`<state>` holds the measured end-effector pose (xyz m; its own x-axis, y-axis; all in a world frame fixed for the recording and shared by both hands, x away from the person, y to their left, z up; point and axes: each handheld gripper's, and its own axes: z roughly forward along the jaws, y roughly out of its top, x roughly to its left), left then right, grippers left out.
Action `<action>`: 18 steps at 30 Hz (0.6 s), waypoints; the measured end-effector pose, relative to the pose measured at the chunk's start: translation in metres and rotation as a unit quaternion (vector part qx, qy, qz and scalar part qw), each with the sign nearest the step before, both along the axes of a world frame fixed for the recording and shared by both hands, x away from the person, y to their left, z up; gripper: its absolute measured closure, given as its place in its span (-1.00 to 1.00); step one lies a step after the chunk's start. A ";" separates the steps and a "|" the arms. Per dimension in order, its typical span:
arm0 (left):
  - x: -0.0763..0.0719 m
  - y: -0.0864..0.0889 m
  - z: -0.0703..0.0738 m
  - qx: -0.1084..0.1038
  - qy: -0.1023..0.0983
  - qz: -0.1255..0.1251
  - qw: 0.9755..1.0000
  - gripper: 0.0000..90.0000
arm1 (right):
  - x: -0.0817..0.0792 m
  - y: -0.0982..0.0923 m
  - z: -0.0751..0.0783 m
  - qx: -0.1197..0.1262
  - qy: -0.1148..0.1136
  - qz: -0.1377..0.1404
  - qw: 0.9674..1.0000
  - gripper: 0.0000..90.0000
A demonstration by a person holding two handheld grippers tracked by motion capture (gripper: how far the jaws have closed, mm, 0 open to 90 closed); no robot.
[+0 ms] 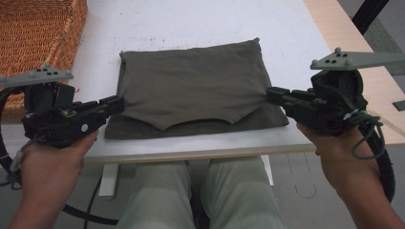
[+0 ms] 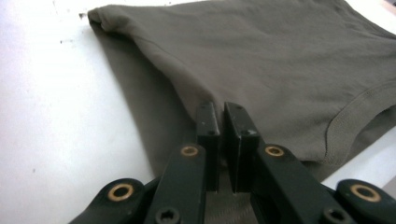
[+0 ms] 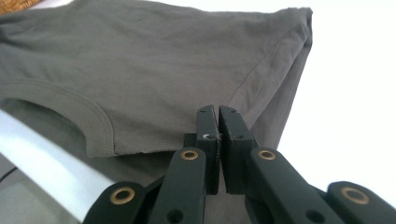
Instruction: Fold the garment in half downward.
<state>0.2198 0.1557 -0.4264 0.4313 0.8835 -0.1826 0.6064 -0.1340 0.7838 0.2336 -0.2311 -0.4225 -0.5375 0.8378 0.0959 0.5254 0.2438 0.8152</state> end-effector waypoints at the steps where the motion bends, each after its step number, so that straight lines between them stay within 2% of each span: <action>1: 0.000 0.000 -0.002 0.003 0.002 0.001 1.000 0.89 | -0.001 0.000 -0.003 -0.002 0.003 0.000 1.000 0.95; 5: 0.003 -0.001 -0.013 0.011 0.014 0.006 1.000 0.86 | -0.002 0.002 -0.017 -0.010 0.017 -0.005 1.000 0.94; 6: 0.003 -0.001 -0.015 0.009 0.016 0.012 1.000 0.79 | -0.002 0.002 -0.019 -0.010 0.019 -0.007 1.000 0.92; 7: 0.004 -0.001 -0.016 0.013 0.013 0.023 1.000 0.56 | -0.002 0.002 -0.020 -0.011 0.017 -0.009 1.000 0.81; 8: 0.005 -0.001 -0.017 0.016 0.010 0.029 0.999 0.31 | -0.001 0.000 -0.021 -0.012 0.010 -0.018 1.000 0.60; 9: 0.007 0.000 -0.017 0.018 0.004 0.035 0.999 0.14 | -0.001 -0.001 -0.020 -0.011 0.004 -0.023 1.000 0.45; 11: 0.010 0.000 -0.017 0.021 -0.009 0.046 0.999 -0.13 | 0.004 -0.007 -0.017 -0.004 -0.012 -0.037 0.999 0.12; 13: 0.014 0.001 -0.015 0.014 -0.028 0.057 0.998 -0.37 | 0.010 -0.012 -0.015 0.003 -0.026 -0.044 0.999 -0.12; 15: 0.018 0.001 -0.013 0.007 -0.051 0.061 0.997 -0.47 | 0.019 -0.017 -0.013 0.011 -0.041 -0.049 0.998 -0.30; 18: 0.024 0.000 -0.012 -0.002 -0.058 0.065 0.996 -0.63 | 0.028 -0.022 -0.011 0.011 -0.061 -0.063 0.996 -0.56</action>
